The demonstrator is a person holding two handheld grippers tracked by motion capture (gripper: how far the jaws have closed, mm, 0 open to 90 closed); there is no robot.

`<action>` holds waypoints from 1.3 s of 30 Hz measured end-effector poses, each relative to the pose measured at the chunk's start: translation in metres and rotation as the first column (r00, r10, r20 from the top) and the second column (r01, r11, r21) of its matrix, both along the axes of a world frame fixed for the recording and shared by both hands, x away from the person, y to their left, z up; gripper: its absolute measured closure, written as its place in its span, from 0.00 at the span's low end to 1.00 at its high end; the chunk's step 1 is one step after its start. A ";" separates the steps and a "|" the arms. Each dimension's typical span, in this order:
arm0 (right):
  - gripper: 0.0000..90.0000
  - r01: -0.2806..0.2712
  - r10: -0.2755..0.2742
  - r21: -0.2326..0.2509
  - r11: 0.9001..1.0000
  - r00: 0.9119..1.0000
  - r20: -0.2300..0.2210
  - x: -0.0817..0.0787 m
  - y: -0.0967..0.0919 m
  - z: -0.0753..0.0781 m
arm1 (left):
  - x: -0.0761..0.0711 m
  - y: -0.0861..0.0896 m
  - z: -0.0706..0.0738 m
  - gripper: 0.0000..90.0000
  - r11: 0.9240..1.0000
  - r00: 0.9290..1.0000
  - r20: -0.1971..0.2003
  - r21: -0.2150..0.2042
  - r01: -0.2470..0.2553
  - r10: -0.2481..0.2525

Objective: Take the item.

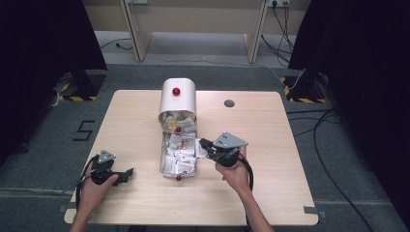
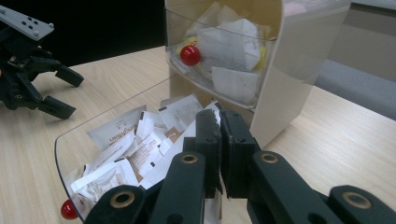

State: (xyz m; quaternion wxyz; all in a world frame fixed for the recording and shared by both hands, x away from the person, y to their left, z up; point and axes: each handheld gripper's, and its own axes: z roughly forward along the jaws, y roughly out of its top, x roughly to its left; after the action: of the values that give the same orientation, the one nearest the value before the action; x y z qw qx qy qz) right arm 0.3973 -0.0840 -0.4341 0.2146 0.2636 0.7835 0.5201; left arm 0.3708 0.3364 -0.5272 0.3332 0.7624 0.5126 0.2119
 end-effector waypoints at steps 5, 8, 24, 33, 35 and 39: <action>0.97 0.018 -0.018 0.004 1.000 1.000 0.001 0.002 -0.007 0.000 | 0.000 0.000 0.000 0.00 1.000 1.000 0.000 0.000 0.000 0.000; 0.97 0.028 -0.028 0.005 1.000 1.000 -0.004 0.003 -0.010 -0.001 | 0.000 0.000 0.000 0.00 1.000 1.000 0.000 0.000 0.000 0.000; 0.97 0.070 -0.070 0.012 0.997 0.998 -0.003 0.008 -0.026 0.000 | 0.000 0.000 0.000 0.00 1.000 1.000 0.000 0.000 0.000 0.000; 0.97 0.104 -0.103 0.022 0.994 0.995 -0.011 0.012 -0.039 -0.001 | 0.000 0.000 0.000 0.00 1.000 1.000 0.001 0.000 0.000 0.000; 0.97 0.111 -0.111 0.022 0.994 0.994 -0.014 0.013 -0.041 -0.002 | 0.000 0.000 0.000 0.00 1.000 1.000 0.001 0.000 0.000 0.000; 0.97 0.124 -0.124 0.018 0.992 0.992 -0.024 0.016 -0.044 -0.006 | 0.000 0.000 0.000 0.00 1.000 1.000 0.001 0.001 -0.001 0.001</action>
State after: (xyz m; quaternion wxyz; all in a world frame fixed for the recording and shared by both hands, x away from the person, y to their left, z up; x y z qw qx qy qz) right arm 0.4133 -0.1277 -0.4404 0.2350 0.3198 0.7630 0.5103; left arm 0.3707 0.3363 -0.5272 0.3330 0.7623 0.5127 0.2124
